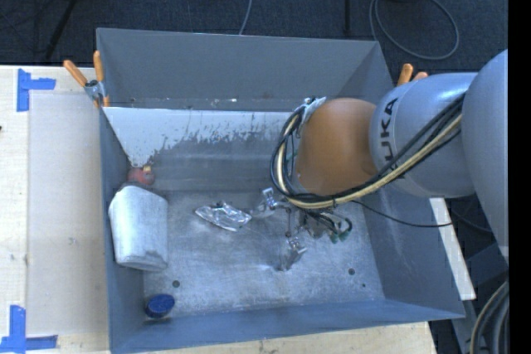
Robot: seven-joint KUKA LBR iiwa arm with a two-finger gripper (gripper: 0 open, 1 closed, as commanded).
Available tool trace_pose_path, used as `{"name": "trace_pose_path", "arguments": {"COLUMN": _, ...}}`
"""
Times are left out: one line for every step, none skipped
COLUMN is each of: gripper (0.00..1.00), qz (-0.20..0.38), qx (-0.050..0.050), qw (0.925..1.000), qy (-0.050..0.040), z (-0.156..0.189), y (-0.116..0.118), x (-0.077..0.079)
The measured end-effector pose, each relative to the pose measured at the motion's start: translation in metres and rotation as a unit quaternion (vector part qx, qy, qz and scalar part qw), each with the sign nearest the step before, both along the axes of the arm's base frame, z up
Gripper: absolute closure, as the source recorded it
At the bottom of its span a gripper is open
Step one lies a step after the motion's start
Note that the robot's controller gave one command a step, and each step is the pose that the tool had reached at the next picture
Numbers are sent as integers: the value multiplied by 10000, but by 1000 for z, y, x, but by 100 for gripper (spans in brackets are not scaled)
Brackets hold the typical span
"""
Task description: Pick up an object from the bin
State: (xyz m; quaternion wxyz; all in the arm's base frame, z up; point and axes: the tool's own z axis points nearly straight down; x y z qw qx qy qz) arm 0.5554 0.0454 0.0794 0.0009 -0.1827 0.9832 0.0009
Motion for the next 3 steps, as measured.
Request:
{"name": "trace_pose_path", "arguments": {"gripper": 0, "qz": 74, "qx": -7, "qw": 10000, "qy": -35, "z": -4, "y": 71, "x": 58}}
{"name": "trace_pose_path", "arguments": {"gripper": 0, "qz": 434, "qx": -15, "qw": 9991, "qy": -39, "z": -4, "y": 114, "x": 64}}
{"name": "trace_pose_path", "arguments": {"gripper": 100, "qz": 419, "qx": 9, "qw": 9991, "qy": -62, "z": -2, "y": 115, "x": 65}}
